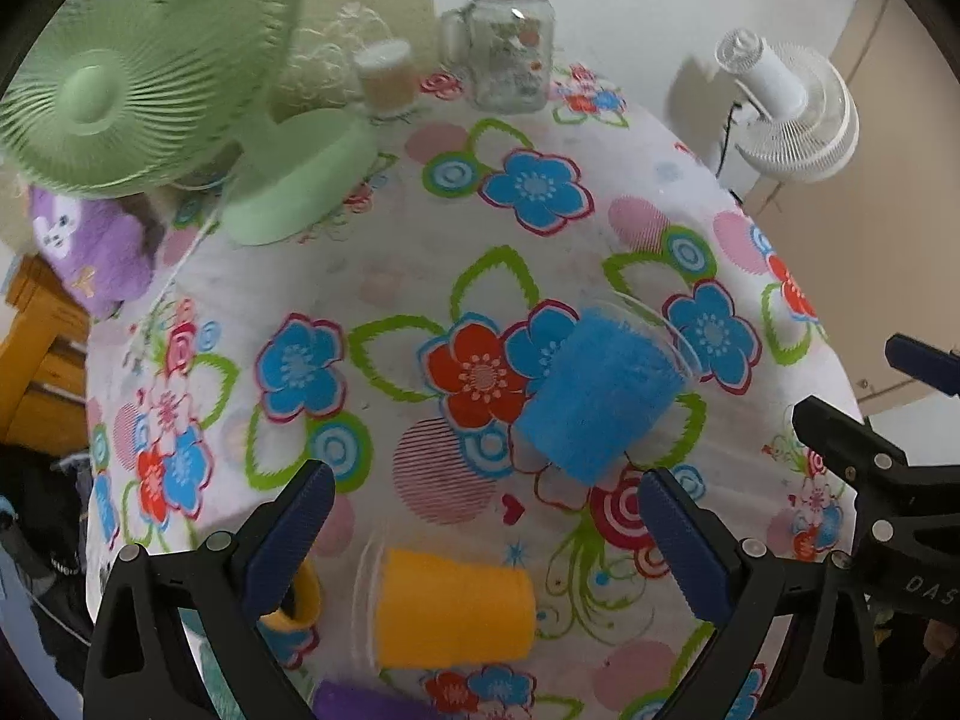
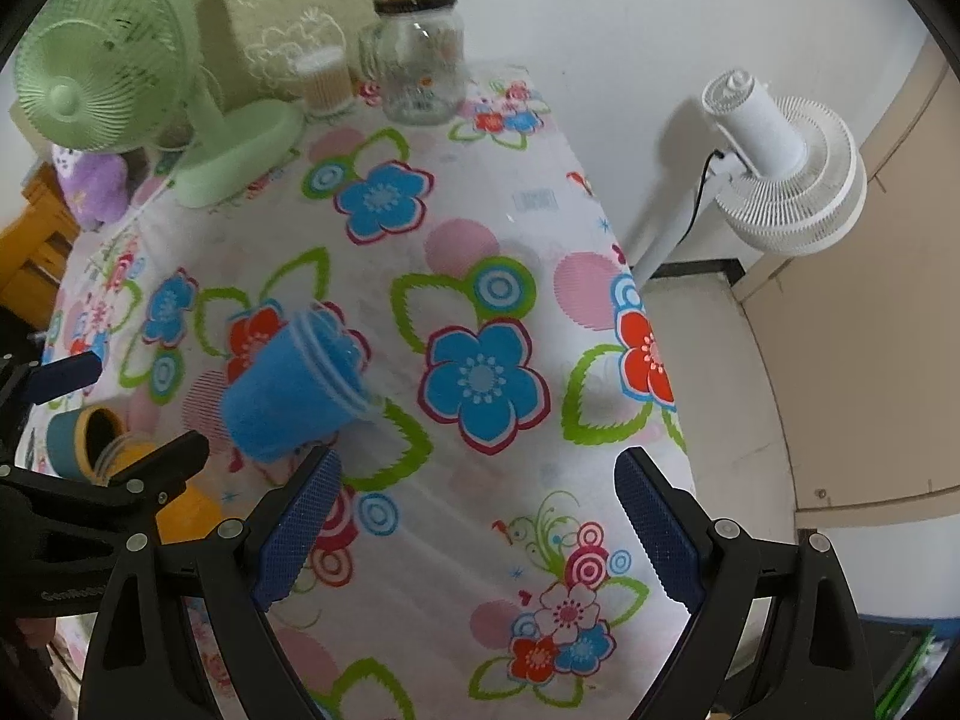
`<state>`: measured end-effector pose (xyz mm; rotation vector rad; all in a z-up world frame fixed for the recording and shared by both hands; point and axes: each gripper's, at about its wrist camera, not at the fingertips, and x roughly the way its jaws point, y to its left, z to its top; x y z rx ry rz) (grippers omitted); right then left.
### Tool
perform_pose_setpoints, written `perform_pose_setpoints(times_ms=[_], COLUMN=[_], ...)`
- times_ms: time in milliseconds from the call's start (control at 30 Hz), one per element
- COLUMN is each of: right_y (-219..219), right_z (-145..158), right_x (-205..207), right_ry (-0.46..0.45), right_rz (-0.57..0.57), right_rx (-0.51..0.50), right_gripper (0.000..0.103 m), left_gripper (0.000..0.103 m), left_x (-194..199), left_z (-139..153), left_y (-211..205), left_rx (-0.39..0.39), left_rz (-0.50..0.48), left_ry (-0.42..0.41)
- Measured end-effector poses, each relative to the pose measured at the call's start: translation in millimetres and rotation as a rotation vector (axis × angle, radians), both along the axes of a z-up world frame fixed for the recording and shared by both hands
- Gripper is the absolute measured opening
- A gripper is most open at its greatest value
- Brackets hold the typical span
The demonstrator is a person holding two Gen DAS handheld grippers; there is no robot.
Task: Flip cup upside down
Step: 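Move the left tool to the blue cup and close its fingers around it, then lift the blue cup with the left tool and carry it toward the right tool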
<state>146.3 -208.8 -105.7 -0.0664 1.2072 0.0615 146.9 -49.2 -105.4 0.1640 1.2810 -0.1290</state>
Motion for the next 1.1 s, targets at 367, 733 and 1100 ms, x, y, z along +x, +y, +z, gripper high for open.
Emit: perform_pose_setpoints(times_ms=[367, 733, 1100], right_y=[-28.2, -39.2, -40.9], right_z=[-44.8, -63.1, -47.4], right_x=[13.0, 13.6, -7.8], right_ry=[0.095, 0.14, 0.13], right_rz=[-0.069, -0.096, -0.11], right_rx=[-0.028, -0.031, -0.004], right_gripper=[0.094, 0.094, 0.094], left_gripper=[0.101, 0.067, 0.062], left_x=[21.5, 37.0, 18.1], left_z=[-44.7, -72.0, -54.9], left_y=[-38.7, -56.0, -63.5], left_rx=[0.057, 0.04, 0.064], left_rz=[-0.16, -0.236, -0.367], left_ry=[0.036, 0.054, -0.019])
